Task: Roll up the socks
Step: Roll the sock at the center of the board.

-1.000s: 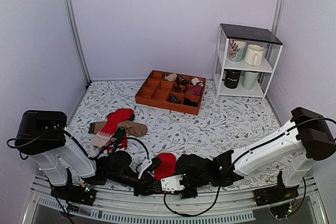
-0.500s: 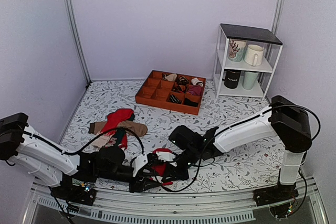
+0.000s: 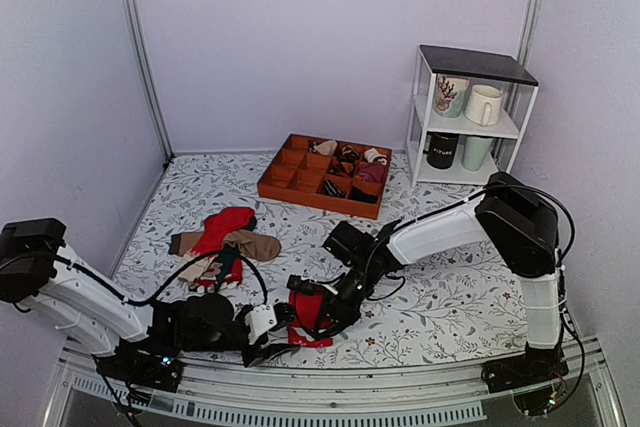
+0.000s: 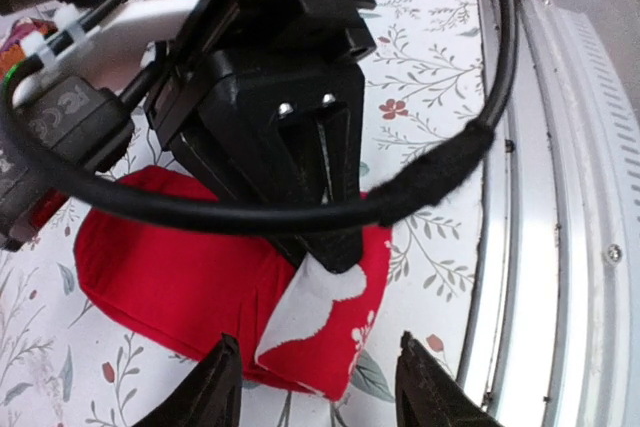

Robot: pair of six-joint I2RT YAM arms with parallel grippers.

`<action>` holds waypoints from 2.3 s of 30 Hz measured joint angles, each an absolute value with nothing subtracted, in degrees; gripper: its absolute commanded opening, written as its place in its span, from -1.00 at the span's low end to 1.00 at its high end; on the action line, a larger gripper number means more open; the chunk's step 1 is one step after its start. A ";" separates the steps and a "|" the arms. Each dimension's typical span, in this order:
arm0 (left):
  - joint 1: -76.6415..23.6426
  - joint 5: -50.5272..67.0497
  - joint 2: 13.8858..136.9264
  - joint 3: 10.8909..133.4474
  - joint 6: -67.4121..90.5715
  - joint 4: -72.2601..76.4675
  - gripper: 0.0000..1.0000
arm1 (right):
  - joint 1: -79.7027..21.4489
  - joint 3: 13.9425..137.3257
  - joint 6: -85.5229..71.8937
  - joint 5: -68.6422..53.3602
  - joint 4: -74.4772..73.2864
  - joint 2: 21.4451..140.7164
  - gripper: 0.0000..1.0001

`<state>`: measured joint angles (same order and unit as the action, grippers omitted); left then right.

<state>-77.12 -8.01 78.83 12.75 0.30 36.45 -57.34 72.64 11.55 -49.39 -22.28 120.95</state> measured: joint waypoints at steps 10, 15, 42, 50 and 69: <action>-77.14 -7.57 87.53 15.66 -4.54 39.77 0.01 | -55.61 73.69 9.56 -53.21 -27.44 122.45 -0.73; -77.14 -6.94 89.78 16.32 -4.99 40.99 -0.03 | -55.42 74.67 8.56 -54.06 -29.45 123.22 -0.72; -73.73 -0.54 95.29 17.58 6.11 46.19 -1.00 | -55.70 67.51 7.01 -48.49 -24.25 115.09 -0.11; -69.84 8.16 97.36 16.43 15.73 50.39 -1.00 | -56.18 46.04 7.09 -35.38 -0.10 93.27 0.01; -67.79 20.23 105.06 16.49 26.20 60.36 -1.00 | -73.56 38.54 25.54 -7.38 15.27 94.26 0.00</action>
<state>-67.79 20.23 105.06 16.49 26.20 60.36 -73.56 38.54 25.54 -7.38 15.27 94.26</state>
